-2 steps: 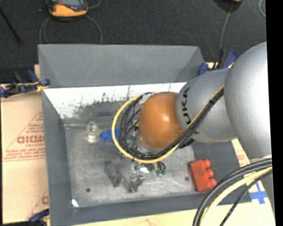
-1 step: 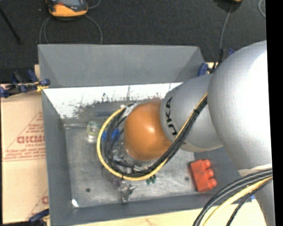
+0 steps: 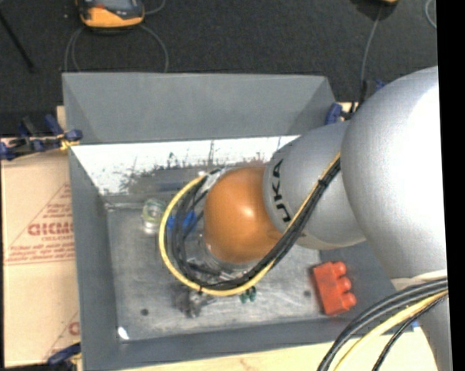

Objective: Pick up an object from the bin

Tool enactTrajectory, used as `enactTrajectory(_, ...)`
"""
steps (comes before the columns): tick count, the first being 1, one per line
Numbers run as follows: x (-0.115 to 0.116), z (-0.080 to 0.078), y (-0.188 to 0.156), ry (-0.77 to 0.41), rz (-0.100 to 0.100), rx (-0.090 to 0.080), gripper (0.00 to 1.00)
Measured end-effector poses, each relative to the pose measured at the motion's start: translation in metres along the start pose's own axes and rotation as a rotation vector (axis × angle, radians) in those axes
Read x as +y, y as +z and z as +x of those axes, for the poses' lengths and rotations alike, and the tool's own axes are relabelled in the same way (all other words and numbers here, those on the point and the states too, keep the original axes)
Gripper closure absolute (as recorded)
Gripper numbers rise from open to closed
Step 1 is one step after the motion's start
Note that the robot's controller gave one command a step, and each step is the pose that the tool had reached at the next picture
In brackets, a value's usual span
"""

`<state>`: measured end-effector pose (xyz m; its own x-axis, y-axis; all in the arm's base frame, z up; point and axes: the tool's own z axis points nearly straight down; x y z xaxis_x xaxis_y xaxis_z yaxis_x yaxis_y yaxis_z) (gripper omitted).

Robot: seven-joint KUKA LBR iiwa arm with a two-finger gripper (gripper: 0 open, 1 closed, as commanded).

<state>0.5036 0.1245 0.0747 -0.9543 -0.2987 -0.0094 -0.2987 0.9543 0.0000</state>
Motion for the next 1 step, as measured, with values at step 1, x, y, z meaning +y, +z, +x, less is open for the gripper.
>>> enactTrajectory(1,-0.0142,-0.0199,-0.1643,-0.032,0.002,-0.003,1.0)
